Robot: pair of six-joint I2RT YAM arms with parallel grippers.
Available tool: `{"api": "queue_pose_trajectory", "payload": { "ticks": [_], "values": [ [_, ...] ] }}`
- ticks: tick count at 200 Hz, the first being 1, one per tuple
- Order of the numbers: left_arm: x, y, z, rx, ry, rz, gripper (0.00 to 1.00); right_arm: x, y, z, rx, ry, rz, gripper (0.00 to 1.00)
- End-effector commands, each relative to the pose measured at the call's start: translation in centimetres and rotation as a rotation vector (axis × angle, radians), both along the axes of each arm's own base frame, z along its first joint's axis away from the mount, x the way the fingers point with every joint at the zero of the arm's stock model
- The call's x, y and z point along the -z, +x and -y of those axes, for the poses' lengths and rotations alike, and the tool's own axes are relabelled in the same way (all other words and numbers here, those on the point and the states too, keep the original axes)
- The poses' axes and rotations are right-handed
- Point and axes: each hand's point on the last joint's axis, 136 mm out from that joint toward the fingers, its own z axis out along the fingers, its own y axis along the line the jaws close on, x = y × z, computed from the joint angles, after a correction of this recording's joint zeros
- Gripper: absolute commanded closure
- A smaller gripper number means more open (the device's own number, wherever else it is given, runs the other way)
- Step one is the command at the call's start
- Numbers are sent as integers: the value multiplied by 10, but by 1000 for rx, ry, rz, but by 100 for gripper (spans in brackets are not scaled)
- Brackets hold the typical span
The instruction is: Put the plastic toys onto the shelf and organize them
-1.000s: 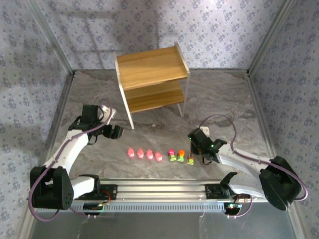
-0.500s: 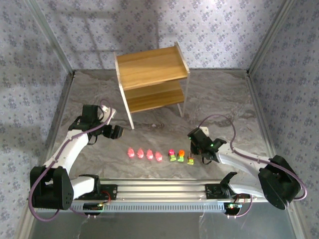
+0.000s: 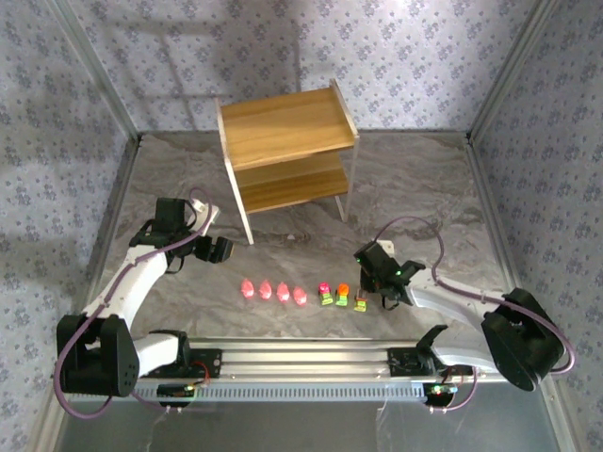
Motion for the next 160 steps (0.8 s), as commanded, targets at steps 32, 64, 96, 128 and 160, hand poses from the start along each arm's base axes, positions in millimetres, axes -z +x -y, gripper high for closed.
{"api": "queue_pose_trajectory", "payload": {
  "ticks": [32, 64, 96, 128, 160],
  "values": [
    [4, -1, 1, -4, -7, -12, 10, -14, 8, -3, 3, 18, 37, 65],
    [3, 0, 2, -3, -9, -11, 10, -22, 9, -3, 3, 30, 57, 71],
    [3, 0, 1, -4, -8, -8, 10, -38, 10, -5, -1, 31, 81, 71],
    [2, 3, 1, -6, -3, -4, 10, -75, 15, -9, -6, 13, 120, 71],
    [-1, 9, -3, -22, 18, 8, 10, -125, 20, -21, -62, -24, 170, 71]
  ]
}}
